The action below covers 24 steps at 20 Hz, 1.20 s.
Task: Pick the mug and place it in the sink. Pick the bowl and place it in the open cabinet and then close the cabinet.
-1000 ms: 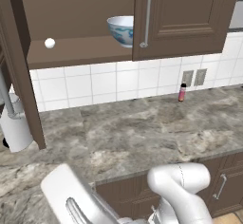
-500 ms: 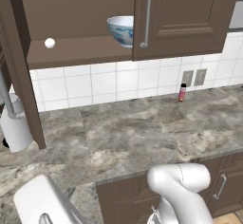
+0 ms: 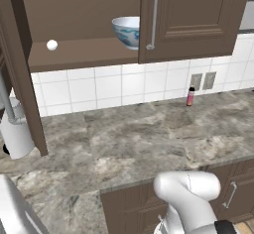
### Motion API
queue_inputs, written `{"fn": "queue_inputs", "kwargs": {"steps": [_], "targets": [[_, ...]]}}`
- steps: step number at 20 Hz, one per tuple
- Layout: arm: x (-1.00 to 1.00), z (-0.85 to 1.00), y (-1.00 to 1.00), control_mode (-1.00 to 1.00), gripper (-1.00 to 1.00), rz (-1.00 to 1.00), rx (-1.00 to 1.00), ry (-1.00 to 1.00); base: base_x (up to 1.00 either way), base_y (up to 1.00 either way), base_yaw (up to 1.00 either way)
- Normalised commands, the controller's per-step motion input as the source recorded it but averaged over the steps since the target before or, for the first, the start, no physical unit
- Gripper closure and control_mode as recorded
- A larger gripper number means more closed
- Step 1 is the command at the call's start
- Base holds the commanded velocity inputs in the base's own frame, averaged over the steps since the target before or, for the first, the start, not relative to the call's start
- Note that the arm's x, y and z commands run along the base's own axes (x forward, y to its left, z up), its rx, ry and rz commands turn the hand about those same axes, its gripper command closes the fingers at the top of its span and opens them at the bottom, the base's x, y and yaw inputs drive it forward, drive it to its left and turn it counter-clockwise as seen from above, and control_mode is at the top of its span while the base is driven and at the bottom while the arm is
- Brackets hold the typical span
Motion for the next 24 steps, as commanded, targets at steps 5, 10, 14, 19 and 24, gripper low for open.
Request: {"fn": "queue_inputs", "kwargs": {"steps": [5,10,14,19,24], "targets": [[0.02,0.0,0.04,-1.0,-1.0,-0.16,0.03,0.04,0.0,0.0,0.0],[0.05,0.0,-0.02,-1.0,-1.0,-0.13,0.14,0.08,0.0,0.0,0.0],[0.19,0.0,0.08,-1.0,-1.0,-0.08,0.15,0.16,0.0,0.0,0.0],[0.21,-0.11,0.36,-1.0,-1.0,0.0,0.11,0.13,0.0,0.0,0.0],[0.06,-0.04,0.08,-1.0,-1.0,-0.01,0.05,0.04,0.0,0.0,0.0]]}}
